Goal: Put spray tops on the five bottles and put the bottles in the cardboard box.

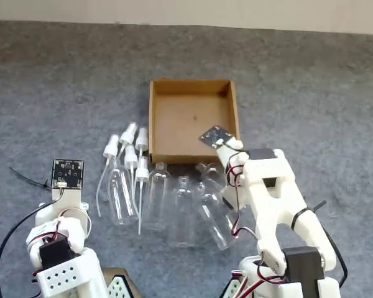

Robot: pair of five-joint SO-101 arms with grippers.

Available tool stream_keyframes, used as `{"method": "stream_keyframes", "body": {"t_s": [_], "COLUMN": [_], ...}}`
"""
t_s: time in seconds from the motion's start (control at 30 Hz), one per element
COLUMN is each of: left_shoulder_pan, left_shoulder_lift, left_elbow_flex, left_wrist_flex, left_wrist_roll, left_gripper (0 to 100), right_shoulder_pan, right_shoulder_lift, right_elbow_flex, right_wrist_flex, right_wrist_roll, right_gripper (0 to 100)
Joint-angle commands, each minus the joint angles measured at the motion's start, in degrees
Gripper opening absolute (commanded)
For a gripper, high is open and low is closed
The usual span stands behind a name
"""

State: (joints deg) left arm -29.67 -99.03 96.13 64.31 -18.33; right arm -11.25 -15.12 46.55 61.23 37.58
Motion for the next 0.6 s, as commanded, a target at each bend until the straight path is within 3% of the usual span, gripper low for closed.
{"method": "stream_keyframes", "body": {"t_s": [0.0, 0.3, 0.4, 0.57], "left_shoulder_pan": [0.7, 0.7, 0.7, 0.7], "left_shoulder_lift": [0.0, 0.0, 0.0, 0.0], "left_elbow_flex": [1.4, 1.4, 1.4, 1.4], "left_wrist_flex": [0.3, 0.1, 0.2, 0.2], "left_wrist_roll": [-0.5, -0.5, -0.5, -0.5], "left_gripper": [8, 8, 8, 8], "right_shoulder_pan": [0.7, 3.6, 12.9, 29.8], "right_shoulder_lift": [-7.0, -33.5, -37.1, -31.7], "right_elbow_flex": [-0.5, -0.5, -0.6, -0.1], "right_wrist_flex": [5.1, 21.8, 23.3, 11.4], "right_wrist_roll": [0.1, 0.0, 0.3, 0.2], "right_gripper": [12.7, 12.7, 12.7, 12.7]}}
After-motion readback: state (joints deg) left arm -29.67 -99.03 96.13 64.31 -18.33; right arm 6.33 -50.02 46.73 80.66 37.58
